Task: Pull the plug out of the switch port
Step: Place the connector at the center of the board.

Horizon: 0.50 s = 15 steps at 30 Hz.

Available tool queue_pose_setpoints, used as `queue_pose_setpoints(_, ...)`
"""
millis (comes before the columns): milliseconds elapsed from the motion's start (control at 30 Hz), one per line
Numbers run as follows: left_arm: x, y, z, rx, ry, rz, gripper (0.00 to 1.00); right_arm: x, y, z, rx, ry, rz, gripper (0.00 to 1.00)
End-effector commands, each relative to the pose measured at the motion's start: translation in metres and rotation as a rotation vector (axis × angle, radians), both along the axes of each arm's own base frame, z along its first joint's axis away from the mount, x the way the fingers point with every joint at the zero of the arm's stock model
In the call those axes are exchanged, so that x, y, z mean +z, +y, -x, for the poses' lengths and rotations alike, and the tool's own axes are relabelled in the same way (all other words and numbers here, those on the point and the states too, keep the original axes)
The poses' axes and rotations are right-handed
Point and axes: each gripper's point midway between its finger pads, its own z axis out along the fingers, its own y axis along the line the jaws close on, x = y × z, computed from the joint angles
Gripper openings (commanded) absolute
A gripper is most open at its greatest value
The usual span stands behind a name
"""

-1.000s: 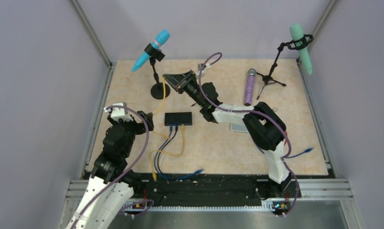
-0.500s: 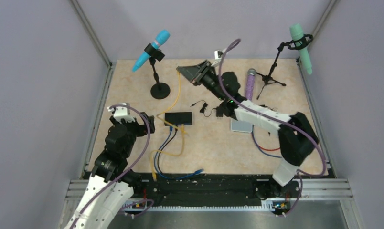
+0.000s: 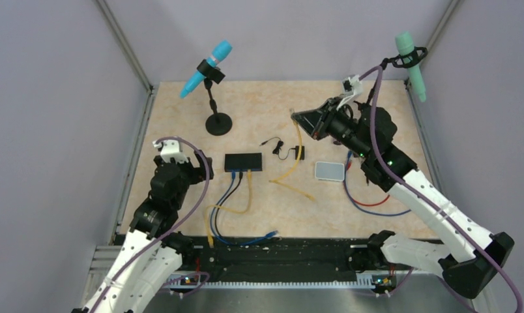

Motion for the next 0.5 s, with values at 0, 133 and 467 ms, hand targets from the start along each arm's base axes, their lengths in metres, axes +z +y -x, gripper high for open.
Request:
queue_pose_setpoints(0, 0.012, 0.002, -0.007, 0.019, -0.052, 0.003, 0.99, -0.092, -0.026, 0.017, -0.019, 0.229, 0.326, 0.0)
queue_pose_setpoints(133, 0.01, 0.001, -0.01, 0.018, -0.046, 0.002, 0.99, -0.135, -0.025, -0.001, -0.031, 0.342, 0.458, 0.0)
queue_pose_setpoints(467, -0.005, -0.011, -0.007, -0.023, 0.005, 0.048, 0.99, -0.28, 0.026, -0.129, 0.13, 0.651, 0.606, 0.0)
